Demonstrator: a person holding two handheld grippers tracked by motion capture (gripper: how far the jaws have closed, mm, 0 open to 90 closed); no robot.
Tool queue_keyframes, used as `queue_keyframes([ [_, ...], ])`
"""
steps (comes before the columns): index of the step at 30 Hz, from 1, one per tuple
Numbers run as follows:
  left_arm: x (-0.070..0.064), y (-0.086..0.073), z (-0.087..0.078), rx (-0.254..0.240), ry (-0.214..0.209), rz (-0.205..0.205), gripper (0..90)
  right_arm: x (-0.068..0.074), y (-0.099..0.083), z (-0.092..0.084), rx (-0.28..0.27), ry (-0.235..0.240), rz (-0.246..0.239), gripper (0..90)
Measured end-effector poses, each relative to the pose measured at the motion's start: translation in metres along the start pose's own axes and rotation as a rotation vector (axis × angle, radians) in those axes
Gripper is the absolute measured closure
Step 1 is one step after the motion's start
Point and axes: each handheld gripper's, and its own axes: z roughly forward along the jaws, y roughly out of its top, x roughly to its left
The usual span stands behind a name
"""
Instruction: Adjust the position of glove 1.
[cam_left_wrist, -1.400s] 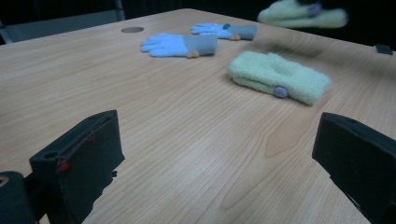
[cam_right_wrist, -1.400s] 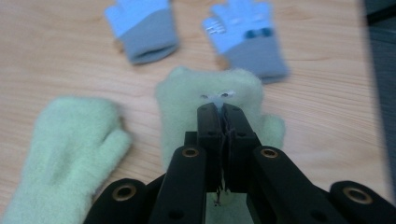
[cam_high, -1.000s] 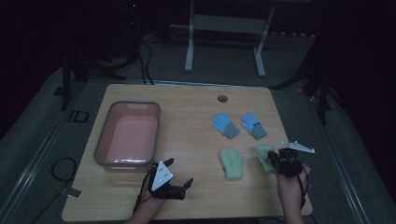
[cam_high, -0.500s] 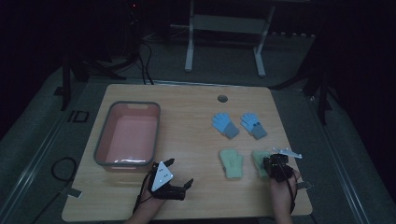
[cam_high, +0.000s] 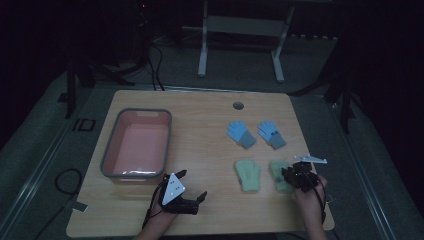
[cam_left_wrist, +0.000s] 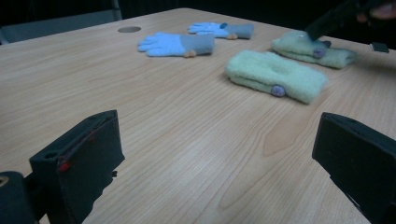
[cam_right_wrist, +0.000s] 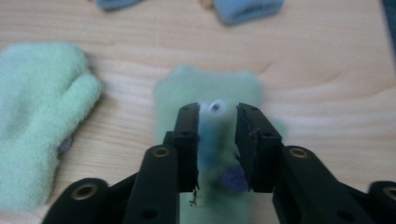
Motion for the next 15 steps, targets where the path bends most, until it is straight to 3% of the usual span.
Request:
queue_keyframes([
  [4, 0.000, 0.000, 0.000, -0.002, 0.001, -0.005, 1.8, -0.013, 0.009, -0.008, -0.014, 0.044, -0.021, 66.9],
  [7, 0.000, 0.000, 0.000, -0.003, 0.006, -0.003, 1.8, -0.024, 0.015, -0.012, -0.006, 0.132, -0.055, 62.4],
  [11, -0.001, 0.000, -0.001, -0.006, 0.012, 0.001, 1.8, -0.023, 0.010, -0.008, 0.030, 0.153, -0.080, 56.1],
  [15, -0.001, -0.001, -0.001, -0.012, 0.016, 0.000, 1.8, -0.020, 0.001, 0.002, 0.051, 0.146, -0.099, 52.7],
])
